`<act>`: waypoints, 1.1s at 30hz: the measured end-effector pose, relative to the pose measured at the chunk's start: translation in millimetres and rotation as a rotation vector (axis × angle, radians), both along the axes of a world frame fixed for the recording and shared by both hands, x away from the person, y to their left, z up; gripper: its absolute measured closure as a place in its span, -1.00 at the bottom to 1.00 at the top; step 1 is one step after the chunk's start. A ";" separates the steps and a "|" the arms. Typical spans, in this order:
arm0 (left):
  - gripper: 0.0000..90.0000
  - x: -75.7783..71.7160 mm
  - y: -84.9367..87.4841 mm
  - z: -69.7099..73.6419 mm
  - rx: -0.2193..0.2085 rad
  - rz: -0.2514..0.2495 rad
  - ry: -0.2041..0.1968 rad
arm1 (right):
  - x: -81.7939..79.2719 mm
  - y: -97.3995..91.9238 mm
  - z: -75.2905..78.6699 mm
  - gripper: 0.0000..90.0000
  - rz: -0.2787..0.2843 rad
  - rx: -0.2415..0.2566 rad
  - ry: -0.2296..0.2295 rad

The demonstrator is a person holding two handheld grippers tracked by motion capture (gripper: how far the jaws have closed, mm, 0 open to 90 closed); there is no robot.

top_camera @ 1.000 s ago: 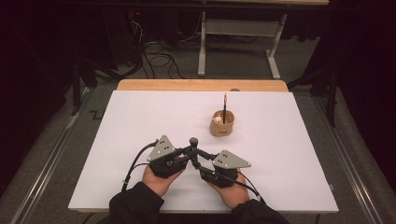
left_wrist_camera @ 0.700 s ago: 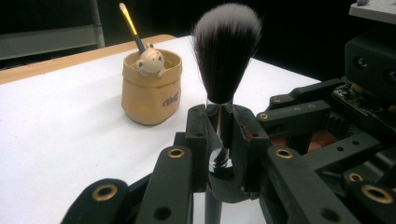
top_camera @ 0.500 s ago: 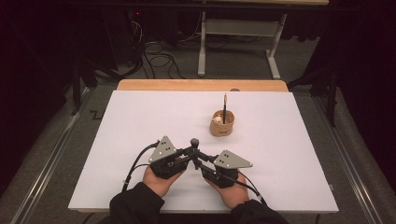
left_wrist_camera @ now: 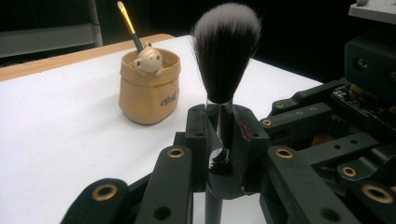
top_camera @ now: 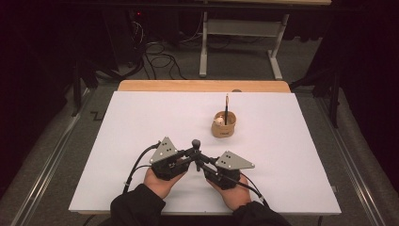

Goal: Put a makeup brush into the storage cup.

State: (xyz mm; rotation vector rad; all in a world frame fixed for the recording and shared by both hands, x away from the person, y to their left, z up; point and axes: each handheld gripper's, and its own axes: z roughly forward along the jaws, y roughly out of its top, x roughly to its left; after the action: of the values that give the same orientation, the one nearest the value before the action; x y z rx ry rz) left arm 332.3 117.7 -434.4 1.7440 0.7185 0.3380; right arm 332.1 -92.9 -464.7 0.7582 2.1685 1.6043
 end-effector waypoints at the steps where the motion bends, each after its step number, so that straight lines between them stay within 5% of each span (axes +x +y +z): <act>1: 0.74 0.2 0.1 0.0 -0.001 0.000 0.002 | 0.0 0.0 0.1 0.77 0.000 0.000 0.000; 5: 0.72 0.8 0.5 0.0 -0.004 -0.001 0.007 | 0.0 -0.1 0.2 0.78 -0.001 -0.001 -0.001; 15: 0.30 3.3 12.3 4.4 -0.070 0.003 0.021 | 0.8 -2.4 1.3 0.78 -0.016 -0.005 -0.002; 24: 0.09 1.1 31.7 8.4 -0.029 0.040 0.003 | 3.3 -9.9 4.2 0.78 -0.044 0.002 -0.006; 33: -0.11 -6.0 83.0 -2.1 0.018 0.153 -0.004 | 4.9 -16.2 6.9 0.78 -0.065 0.002 -0.021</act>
State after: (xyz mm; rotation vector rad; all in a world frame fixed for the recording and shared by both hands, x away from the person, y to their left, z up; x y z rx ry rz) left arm 326.3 200.7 -436.5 1.7085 0.8512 0.4535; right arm 337.0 -109.1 -457.8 0.8008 2.1054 1.5755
